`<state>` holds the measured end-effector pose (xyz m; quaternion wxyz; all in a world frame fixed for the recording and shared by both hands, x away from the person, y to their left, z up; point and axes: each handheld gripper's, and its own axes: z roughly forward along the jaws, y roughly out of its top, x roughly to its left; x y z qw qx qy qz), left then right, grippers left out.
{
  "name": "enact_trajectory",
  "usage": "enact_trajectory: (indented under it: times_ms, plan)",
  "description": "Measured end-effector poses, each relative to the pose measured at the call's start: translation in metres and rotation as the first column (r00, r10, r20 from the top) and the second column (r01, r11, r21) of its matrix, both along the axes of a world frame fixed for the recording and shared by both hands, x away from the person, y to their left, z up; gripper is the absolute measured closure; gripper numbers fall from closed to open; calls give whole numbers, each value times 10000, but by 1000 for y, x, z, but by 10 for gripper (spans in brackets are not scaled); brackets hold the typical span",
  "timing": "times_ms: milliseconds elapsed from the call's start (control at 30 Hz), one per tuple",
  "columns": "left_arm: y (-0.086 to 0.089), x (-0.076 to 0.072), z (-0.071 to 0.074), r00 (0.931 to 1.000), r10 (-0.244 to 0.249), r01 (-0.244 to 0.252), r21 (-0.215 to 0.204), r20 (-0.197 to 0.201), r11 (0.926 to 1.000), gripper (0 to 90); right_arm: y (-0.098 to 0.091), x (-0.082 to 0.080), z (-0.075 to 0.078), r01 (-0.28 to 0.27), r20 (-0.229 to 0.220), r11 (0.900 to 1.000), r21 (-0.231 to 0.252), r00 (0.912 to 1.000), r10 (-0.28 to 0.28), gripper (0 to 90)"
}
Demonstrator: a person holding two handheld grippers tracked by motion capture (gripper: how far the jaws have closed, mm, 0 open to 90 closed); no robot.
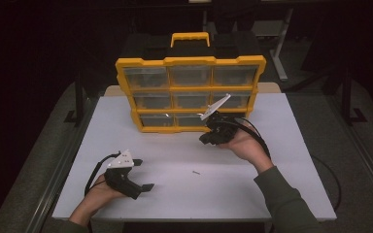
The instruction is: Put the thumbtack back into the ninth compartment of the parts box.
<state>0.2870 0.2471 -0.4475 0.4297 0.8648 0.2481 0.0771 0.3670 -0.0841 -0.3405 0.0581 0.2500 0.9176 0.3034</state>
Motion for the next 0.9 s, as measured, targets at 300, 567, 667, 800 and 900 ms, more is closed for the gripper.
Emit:
enact_trajectory:
  times_ms: [300, 567, 667, 800, 900]
  plan:
    - [0, 0, 0, 10000, 9, -9, 2, -7, 10000, 0, -8, 7, 8, 262, -8, 9997, 4, 9997, -262, 862]
    - [1, 0, 0, 10000, 26, -26, -21, -34, 10000, 0, -23, 15, 16, 819, 72, 9965, 165, 9966, -821, 862]
    - [1, 0, 0, 10000, 25, -25, -28, -42, 10000, 0, -30, 18, 18, 1078, 76, 9940, 201, 9941, -1080, 862]
    - [0, 0, 0, 10000, 16, -17, -20, -32, 10000, 0, -36, 21, 18, 1308, 96, 9910, 275, 9913, -1311, 862]
    - [0, 0, 0, 10000, 12, -12, -35, -18, 10000, 0, -40, 24, 17, 1476, 164, 9889, 166, 9889, -1479, 862]
